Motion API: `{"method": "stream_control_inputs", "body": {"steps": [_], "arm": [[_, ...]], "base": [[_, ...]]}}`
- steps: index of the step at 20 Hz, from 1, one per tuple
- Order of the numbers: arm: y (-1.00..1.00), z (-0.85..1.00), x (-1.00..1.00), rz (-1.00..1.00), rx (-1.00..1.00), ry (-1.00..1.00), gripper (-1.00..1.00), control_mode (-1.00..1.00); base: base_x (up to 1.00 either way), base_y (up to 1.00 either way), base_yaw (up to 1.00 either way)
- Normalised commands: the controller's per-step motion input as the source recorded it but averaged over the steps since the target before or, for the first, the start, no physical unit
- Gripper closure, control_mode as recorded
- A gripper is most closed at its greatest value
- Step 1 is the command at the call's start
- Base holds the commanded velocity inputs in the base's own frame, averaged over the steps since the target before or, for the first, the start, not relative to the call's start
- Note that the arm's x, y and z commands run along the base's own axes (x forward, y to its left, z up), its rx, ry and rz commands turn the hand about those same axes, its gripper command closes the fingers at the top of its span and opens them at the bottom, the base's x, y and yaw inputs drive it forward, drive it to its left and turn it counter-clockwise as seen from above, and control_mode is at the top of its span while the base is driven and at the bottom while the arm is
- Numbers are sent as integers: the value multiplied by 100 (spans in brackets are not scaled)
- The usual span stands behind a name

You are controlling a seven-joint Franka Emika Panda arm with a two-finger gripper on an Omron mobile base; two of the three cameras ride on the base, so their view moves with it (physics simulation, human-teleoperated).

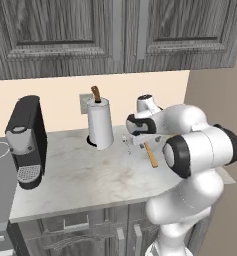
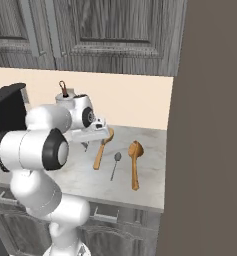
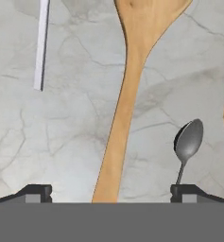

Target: Organize the utensils by type. Pick up the wooden spoons from the counter and place them in the open cabinet. Then pick up the metallic utensils from the counter and place them in the open drawer.

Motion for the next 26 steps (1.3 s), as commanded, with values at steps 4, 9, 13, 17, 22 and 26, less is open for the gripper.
{"method": "stream_control_inputs", "body": {"steps": [4,9,13,17,22,26], "arm": [[-10,-37,37,0,2,0,-100,-100],[-17,-34,36,0,4,0,-100,-100],[-8,-31,41,0,2,3,-100,-100],[-8,-42,28,0,1,4,-100,-100],[0,-40,14,0,0,7,-100,-100],[0,-33,0,0,2,2,-100,-100]], "base": [[0,0,0],[0,0,0],[0,0,0],[0,0,0],[0,0,0],[0,0,0]]}}
